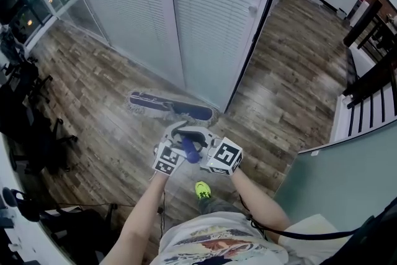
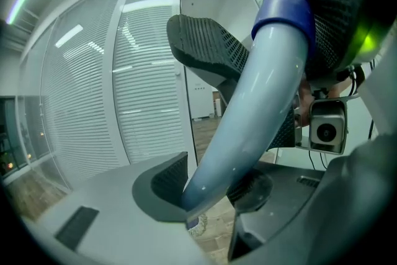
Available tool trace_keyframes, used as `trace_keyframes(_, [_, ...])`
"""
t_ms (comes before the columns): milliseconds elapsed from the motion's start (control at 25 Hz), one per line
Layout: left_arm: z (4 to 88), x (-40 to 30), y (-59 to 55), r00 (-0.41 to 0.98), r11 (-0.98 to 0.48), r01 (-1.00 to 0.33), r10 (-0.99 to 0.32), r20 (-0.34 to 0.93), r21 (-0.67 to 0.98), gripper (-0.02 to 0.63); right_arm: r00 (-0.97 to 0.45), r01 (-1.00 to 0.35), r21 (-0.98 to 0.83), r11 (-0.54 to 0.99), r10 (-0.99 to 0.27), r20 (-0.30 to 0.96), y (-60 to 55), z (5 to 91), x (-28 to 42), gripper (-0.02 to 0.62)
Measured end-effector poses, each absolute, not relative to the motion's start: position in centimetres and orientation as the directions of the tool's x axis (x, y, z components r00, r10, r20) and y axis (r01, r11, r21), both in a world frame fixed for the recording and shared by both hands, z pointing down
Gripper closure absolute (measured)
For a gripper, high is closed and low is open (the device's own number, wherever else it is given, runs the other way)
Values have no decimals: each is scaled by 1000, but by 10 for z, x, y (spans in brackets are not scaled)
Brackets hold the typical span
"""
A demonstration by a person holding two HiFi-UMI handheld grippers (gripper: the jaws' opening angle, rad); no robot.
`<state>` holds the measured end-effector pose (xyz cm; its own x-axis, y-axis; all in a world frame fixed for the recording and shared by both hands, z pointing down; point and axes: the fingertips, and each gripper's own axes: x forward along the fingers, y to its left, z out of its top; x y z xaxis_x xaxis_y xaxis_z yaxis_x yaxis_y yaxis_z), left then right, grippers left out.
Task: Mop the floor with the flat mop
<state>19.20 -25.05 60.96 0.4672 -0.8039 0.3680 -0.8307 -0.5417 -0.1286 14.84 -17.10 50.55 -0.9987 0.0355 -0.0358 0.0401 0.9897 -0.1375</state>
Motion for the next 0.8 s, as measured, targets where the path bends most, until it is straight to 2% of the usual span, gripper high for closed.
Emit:
trace_keyframes(320, [615,188,-256,438,-515,-850,-808,394,-111,480,-994,66,-226,972,43,-104,-177,506,148,376])
trace_keyframes(800, [605,180,-171,358,-419,-902,-859,367,-102,483,-975,219,-196,956,204,-92,-83,498,145,362])
